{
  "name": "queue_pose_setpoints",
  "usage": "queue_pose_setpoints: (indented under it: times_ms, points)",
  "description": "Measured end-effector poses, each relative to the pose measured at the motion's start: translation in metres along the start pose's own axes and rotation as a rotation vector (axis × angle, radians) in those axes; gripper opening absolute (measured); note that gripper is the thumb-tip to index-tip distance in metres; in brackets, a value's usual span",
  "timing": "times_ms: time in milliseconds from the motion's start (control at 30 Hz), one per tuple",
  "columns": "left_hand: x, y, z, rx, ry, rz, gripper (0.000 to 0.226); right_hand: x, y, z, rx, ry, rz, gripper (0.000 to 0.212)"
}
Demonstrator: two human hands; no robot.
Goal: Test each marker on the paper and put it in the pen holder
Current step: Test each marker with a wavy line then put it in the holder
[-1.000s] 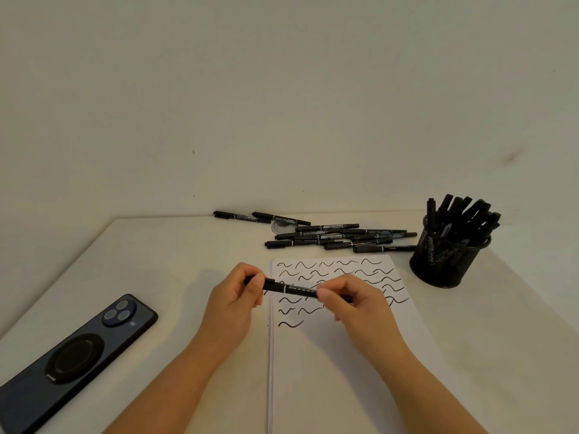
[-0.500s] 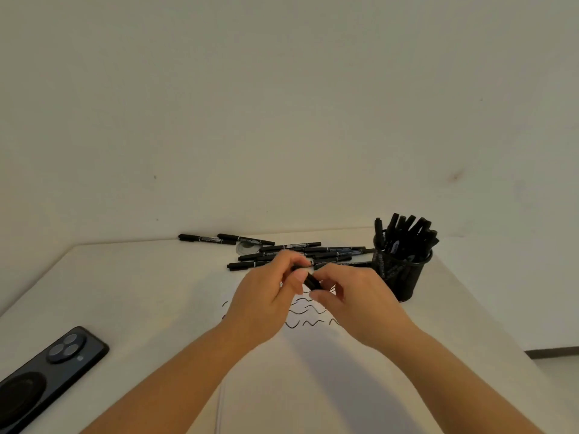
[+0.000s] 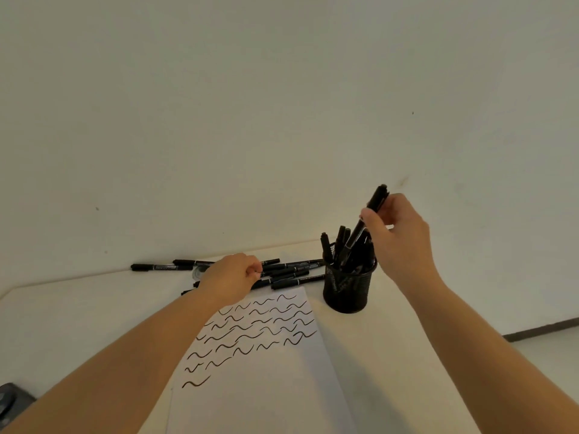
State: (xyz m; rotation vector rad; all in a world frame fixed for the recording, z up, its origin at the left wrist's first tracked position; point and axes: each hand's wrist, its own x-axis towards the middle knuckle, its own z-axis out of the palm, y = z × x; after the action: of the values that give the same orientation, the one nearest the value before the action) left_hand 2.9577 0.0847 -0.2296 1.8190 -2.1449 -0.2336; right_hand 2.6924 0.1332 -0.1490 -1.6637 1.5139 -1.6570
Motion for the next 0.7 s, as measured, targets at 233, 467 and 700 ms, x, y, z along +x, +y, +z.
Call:
queue_pose_setpoints:
  times_ms: [233,467,700]
  points:
    - [0.012,0.002,0.024,0.124,-0.032,0.038,0.024,-0.011,0.027,0.012,-0.217,-0.122,-0.015,0.017]
    - [0.014,0.003,0.038,0.179,-0.029,0.028,0.025,-0.023,0.038,0.021,-0.371,-0.205,-0.090,0.036]
    - [0.014,0.000,0.045,0.177,0.018,-0.003,0.024,-0.028,0.044,0.024,-0.423,-0.204,-0.108,0.026]
